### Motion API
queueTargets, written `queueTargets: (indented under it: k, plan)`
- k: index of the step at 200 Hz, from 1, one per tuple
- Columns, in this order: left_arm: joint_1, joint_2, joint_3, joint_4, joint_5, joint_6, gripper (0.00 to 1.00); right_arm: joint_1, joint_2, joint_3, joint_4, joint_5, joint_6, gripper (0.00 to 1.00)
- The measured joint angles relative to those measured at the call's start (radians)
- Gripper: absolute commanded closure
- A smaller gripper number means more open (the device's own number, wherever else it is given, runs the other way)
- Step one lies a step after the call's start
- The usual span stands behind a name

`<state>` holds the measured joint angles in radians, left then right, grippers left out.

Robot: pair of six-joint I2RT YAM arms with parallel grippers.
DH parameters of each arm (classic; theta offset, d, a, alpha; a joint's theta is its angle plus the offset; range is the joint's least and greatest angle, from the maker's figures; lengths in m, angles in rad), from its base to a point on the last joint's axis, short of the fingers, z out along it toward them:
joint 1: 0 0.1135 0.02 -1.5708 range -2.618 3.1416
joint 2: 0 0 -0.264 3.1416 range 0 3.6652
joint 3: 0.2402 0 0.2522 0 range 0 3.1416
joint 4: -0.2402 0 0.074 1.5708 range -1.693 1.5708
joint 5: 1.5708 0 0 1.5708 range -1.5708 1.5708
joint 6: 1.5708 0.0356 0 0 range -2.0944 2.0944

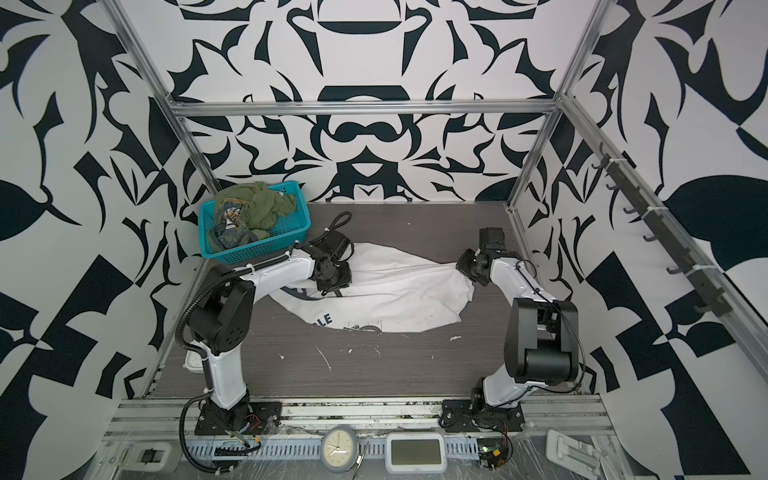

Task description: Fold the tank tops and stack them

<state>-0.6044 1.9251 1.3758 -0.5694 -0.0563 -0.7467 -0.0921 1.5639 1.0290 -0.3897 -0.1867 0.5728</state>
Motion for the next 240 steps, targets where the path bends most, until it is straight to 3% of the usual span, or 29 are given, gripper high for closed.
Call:
queueTargets:
  k: [24,52,96,148,195,240]
  plan:
    - [0.0,0.002,0.048,-0.003,-0.03,0.014,0.8,0.0,-0.011,-0.002,0.0,0.0,0.0,0.89]
    - [-0.008,0.003,0.081,-0.027,-0.086,0.01,0.63,0.0,-0.022,-0.002,-0.001,0.001,-0.001,0.89]
    - [-0.031,-0.074,-0.076,-0.053,-0.123,-0.031,0.57,0.0,-0.027,-0.002,-0.002,0.005,-0.001,0.89]
    - [-0.031,-0.064,-0.099,-0.031,-0.096,-0.046,0.59,0.0,-0.027,-0.002,-0.002,0.006,-0.001,0.9]
    - [-0.03,0.028,-0.047,-0.026,-0.093,-0.042,0.59,0.0,-0.037,-0.008,-0.002,0.006,-0.002,0.9]
    - [-0.03,0.046,-0.014,-0.028,-0.103,-0.034,0.74,0.0,-0.047,-0.009,-0.002,0.006,-0.002,0.9]
